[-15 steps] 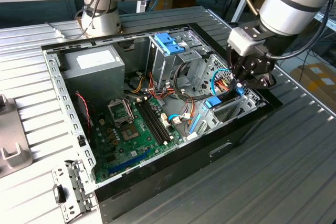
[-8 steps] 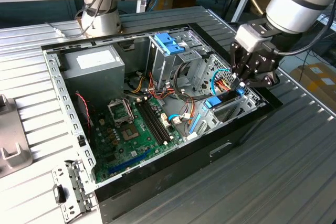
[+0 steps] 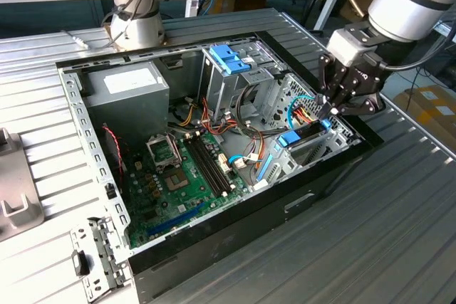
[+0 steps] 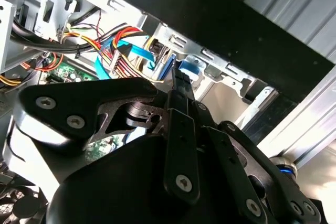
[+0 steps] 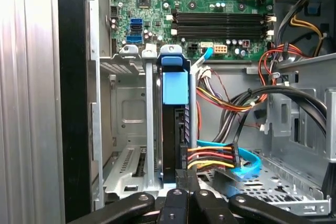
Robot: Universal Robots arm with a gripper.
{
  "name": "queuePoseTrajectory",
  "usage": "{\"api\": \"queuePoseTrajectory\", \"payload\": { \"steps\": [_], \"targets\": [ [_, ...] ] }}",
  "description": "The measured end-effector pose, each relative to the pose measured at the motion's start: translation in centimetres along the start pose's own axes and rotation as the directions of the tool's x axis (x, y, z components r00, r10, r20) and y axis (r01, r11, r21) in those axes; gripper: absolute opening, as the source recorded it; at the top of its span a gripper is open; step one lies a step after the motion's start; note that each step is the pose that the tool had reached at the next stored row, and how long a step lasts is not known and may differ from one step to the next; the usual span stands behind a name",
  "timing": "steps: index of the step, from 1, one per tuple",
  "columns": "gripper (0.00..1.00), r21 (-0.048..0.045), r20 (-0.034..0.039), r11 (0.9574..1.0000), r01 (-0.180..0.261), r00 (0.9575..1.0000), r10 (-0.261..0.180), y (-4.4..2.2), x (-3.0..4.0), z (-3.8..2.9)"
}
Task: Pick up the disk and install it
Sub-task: 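Insert the first disk wire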
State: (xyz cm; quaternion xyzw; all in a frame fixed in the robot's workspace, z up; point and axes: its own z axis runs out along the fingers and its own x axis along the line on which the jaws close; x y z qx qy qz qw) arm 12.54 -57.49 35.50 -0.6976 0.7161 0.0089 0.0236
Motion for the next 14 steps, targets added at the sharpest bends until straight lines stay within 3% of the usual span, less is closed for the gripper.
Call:
{"api": "queuePoseTrajectory", "payload": {
  "steps": [8,14],
  "targets": [
    [0.11,-0.0041,-0.0002,1.0000,0.000,1.0000,0.000,-1.42,-0.07,-0.42],
    [0.11,-0.0043,-0.0001,1.0000,0.000,1.0000,0.000,-1.53,-0.07,-0.42]
  ]
}}
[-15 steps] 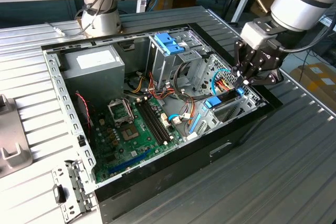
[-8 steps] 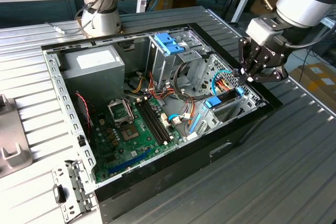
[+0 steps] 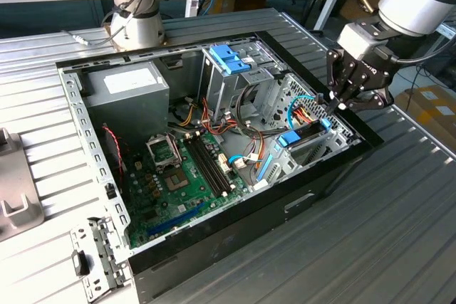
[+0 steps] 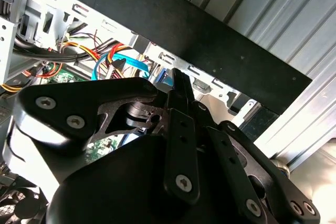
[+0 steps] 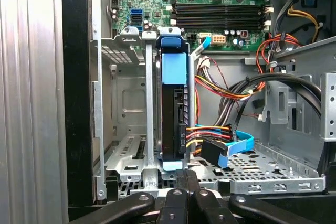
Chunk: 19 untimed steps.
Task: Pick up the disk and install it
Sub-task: 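Insert the first disk wire, then insert the second disk wire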
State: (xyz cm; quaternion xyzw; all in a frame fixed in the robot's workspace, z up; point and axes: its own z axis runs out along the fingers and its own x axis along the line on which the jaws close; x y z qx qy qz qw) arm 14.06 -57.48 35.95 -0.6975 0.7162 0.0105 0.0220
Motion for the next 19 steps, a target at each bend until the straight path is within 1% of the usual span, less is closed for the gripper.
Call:
{"api": "queuePoseTrajectory", "payload": {
  "steps": [10,11,12,15,16,17,19],
  "targets": [
    [0.11,0.0000,0.0000,1.0000,0.000,1.0000,0.000,-0.02,0.00,0.00],
    [0.17,0.0000,0.0000,1.0000,0.000,1.0000,0.000,-0.02,0.00,0.00],
    [0.17,0.0000,0.0000,1.0000,0.000,1.0000,0.000,-0.03,0.00,0.00],
    [0.36,0.0000,0.0001,1.0000,0.000,1.0000,0.000,-0.03,0.00,0.00],
    [0.36,0.0000,0.0000,1.0000,0.000,1.0000,0.000,-0.03,0.00,0.00],
    [0.42,0.0000,0.0000,1.0000,0.000,1.0000,0.000,-0.04,0.00,0.00],
    [0.42,0.0000,-0.0002,1.0000,0.000,1.0000,0.000,-0.04,0.00,-0.06]
  ]
}}
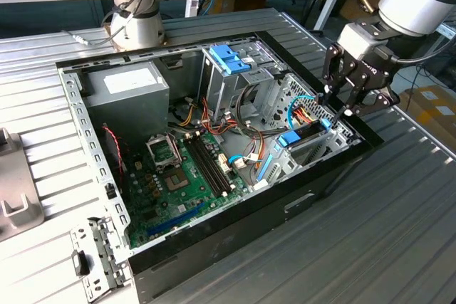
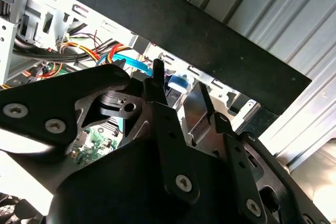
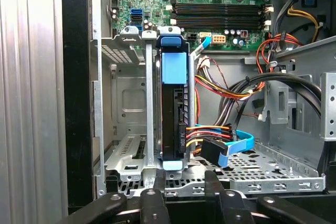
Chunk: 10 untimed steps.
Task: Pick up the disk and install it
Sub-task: 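Insert the second disk wire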
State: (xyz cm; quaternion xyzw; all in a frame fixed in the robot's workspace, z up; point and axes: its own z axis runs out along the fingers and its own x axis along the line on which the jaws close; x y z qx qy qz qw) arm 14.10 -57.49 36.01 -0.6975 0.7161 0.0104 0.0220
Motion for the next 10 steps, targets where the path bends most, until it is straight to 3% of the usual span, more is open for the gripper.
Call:
{"api": "queuePoseTrajectory", "payload": {
  "steps": [7,10],
  "targets": [
    [0.42,-0.0001,0.0025,1.0000,0.000,1.0000,0.000,-0.02,-0.20,-1.33],
    [0.42,-0.0001,0.0035,1.0000,0.000,1.0000,0.000,0.04,-0.79,-2.01]
  ]
}}
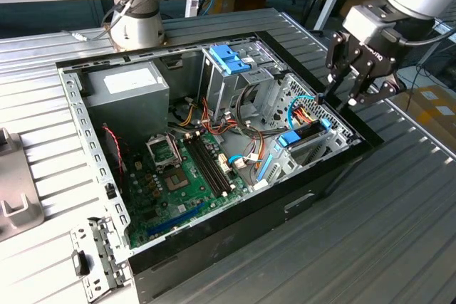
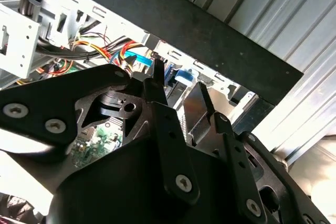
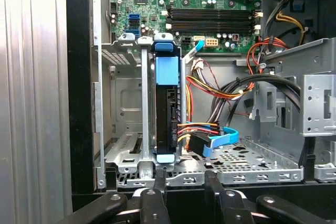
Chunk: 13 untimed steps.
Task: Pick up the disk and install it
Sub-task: 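Insert the second disk wire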
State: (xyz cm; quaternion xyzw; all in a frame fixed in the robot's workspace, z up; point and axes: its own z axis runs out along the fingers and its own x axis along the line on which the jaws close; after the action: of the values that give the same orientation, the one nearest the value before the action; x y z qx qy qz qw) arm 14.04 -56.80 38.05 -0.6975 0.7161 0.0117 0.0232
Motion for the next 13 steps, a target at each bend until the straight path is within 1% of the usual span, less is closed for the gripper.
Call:
{"api": "queuePoseTrajectory", "payload": {
  "steps": [1,4,9,13],
  "targets": [
    [0.42,0.0000,0.0001,1.0000,0.000,1.0000,0.000,0.07,-0.17,-0.09],
    [0.42,0.0002,0.0000,1.0000,0.000,1.0000,0.000,0.39,-0.27,-0.24],
    [0.42,0.0002,0.0000,1.0000,0.000,1.0000,0.000,1.20,-0.25,-0.28],
    [0.42,0.0002,-0.0001,1.0000,0.000,1.0000,0.000,1.70,-0.24,-0.29]
  ]
}}
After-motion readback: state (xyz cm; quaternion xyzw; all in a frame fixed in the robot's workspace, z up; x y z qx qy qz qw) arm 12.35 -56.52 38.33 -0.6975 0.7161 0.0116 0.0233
